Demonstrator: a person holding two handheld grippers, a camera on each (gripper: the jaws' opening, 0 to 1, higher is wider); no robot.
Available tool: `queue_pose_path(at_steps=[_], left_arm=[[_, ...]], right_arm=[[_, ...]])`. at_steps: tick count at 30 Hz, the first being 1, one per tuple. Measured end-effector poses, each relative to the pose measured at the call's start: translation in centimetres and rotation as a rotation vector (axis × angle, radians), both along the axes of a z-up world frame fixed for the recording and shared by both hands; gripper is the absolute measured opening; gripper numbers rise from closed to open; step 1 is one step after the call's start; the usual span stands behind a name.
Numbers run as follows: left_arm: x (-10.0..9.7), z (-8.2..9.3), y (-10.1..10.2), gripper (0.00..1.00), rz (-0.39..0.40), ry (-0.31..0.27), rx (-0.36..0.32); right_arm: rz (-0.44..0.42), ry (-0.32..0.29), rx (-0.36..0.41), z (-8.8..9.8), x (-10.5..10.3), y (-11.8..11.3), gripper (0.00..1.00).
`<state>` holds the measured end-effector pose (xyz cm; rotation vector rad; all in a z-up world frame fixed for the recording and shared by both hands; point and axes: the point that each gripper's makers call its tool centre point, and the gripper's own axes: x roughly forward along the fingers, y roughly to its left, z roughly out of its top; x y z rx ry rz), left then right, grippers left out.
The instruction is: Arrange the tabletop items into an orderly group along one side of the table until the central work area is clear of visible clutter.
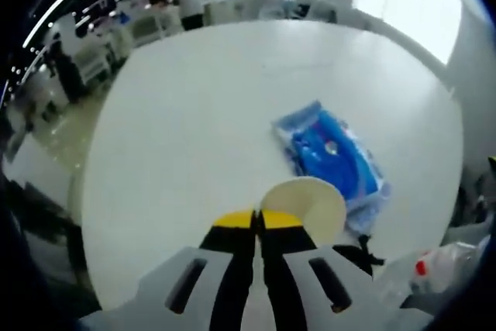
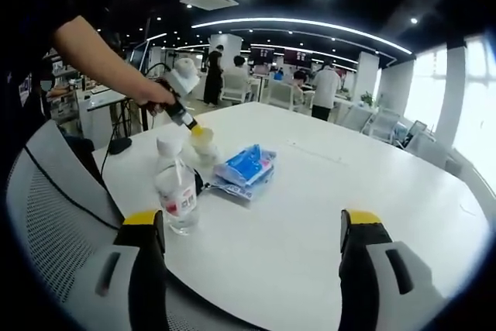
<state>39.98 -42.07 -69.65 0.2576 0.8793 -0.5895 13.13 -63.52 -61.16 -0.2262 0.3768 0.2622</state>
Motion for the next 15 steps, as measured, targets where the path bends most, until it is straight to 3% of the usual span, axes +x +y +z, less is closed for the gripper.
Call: queue_pose_path(at_steps=[5, 15], left_arm=[[-0.4, -0.3, -1.3, 0.0, -0.006, 0.036, -0.025], [0.4, -0.4, -1.1, 0.0, 0.023, 0.005, 0.014]], right_arm=[[0.001, 0.002, -0.002, 0.0, 0.0, 0.0, 0.94], [-0.003, 0.005, -0.007, -0.1, 0.0, -0.1, 0.93]])
